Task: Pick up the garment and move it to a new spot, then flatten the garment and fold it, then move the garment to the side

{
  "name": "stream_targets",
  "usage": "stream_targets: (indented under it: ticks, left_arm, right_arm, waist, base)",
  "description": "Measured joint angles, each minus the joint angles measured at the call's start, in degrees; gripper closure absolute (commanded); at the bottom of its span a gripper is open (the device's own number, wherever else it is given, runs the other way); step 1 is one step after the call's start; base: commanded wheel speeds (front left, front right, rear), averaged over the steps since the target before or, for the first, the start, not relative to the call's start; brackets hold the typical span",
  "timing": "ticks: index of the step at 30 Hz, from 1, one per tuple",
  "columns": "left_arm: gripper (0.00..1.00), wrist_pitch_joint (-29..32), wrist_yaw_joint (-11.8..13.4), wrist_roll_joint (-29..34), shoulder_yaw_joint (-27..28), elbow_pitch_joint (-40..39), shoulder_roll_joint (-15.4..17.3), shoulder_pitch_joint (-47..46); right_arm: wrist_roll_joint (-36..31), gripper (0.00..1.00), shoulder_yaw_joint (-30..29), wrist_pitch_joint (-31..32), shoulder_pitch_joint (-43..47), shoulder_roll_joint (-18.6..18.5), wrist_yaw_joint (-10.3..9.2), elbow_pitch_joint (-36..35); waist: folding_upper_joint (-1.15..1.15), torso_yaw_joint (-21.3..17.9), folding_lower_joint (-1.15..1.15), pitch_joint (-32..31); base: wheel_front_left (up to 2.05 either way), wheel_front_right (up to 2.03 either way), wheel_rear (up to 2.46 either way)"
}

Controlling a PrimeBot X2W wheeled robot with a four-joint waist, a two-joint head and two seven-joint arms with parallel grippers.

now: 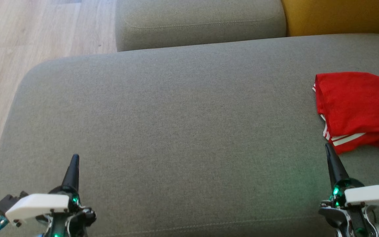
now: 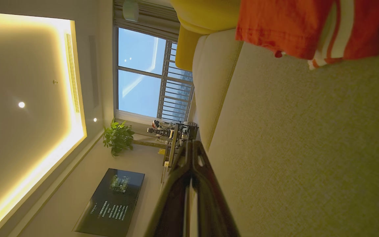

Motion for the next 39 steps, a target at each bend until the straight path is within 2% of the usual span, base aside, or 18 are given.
stream_targets:
  ticks: [17, 39]
  left_arm:
    - [1.0, 2.56, -1.53, -10.88, 2.37, 1.1, -0.05, -2.48]
    - [1.0, 2.91, -1.53, -11.0, 3.08, 1.11, -0.22, -3.09]
  right_arm:
    - [10.71, 1.0, -0.59, 2.52, -1.9, -0.01, 0.0, 0.52]
    - [10.95, 1.0, -0.63, 2.52, -2.11, -0.01, 0.0, 0.53]
  waist:
    - [0.0, -0.52, 0.0, 0.72]
    - [0.0, -0.52, -0.01, 0.71]
  base:
    - [0.0, 0.0, 0.0]
    - [0.0, 0.0, 0.0]
